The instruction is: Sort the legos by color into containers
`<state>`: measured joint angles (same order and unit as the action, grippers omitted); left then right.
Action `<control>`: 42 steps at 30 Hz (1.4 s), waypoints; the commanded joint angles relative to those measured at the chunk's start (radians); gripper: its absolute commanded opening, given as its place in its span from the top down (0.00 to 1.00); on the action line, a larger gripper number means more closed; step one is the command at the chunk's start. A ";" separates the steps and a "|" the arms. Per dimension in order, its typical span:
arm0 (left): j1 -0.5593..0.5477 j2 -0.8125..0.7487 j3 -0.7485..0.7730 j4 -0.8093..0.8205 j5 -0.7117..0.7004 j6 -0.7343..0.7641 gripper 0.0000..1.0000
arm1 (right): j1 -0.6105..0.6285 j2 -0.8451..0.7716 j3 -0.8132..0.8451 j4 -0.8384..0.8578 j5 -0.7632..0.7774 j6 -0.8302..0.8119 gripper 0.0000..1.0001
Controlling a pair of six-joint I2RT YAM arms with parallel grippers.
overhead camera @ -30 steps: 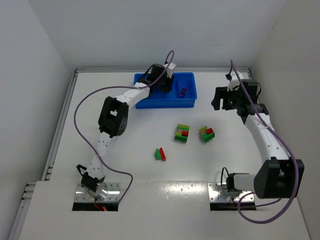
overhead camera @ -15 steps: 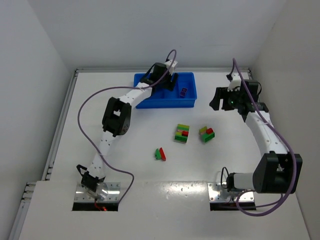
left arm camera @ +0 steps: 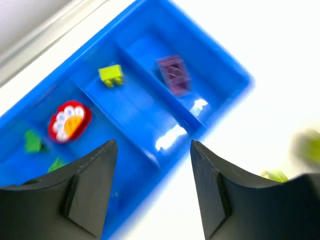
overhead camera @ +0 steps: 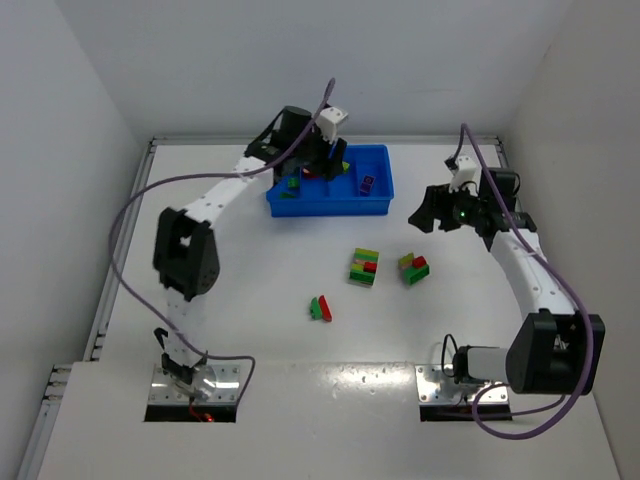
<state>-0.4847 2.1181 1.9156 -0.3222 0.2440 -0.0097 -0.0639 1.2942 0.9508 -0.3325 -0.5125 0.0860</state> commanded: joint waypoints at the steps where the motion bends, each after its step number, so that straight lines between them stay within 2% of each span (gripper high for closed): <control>1: -0.028 -0.263 -0.134 -0.185 0.152 0.150 0.35 | -0.004 -0.027 -0.038 -0.022 -0.191 -0.063 0.25; 6: -0.060 -0.506 -0.429 -0.302 0.161 0.289 0.36 | 0.032 0.028 -0.066 -0.128 -0.366 -0.160 0.25; 10: -0.121 -0.677 -0.688 -0.353 0.158 0.416 0.36 | 0.032 0.028 -0.115 -0.090 -0.385 -0.169 0.25; 11: -0.133 -0.746 -0.728 -0.365 0.147 0.444 0.34 | 0.032 0.028 -0.133 -0.080 -0.397 -0.169 0.25; 16: -0.195 -0.871 -0.904 -0.374 0.106 0.577 0.30 | 0.032 0.028 -0.170 -0.039 -0.420 -0.169 0.25; 19: -0.215 -0.871 -0.957 -0.374 0.155 0.588 0.29 | 0.032 0.028 -0.179 -0.048 -0.411 -0.181 0.25; 23: -0.256 -0.853 -1.004 -0.319 0.184 0.527 0.29 | 0.032 0.028 -0.179 -0.059 -0.400 -0.181 0.25; 27: -0.331 -0.853 -1.061 -0.187 0.144 0.394 0.29 | 0.032 0.028 -0.179 -0.059 -0.391 -0.181 0.25; 33: -0.377 -0.804 -1.130 -0.026 0.066 0.231 0.28 | 0.032 0.037 -0.179 -0.059 -0.391 -0.181 0.25; 37: -0.377 -0.762 -1.152 0.043 -0.005 0.221 0.25 | 0.022 0.037 -0.188 -0.059 -0.391 -0.181 0.25; 42: -0.387 -0.693 -1.152 0.098 0.040 0.231 0.24 | 0.022 0.057 -0.188 -0.068 -0.391 -0.190 0.25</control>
<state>-0.8520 1.3949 0.7650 -0.3099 0.2657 0.2424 -0.0368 1.3380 0.7666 -0.4229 -0.8791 -0.0769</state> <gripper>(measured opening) 0.763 0.745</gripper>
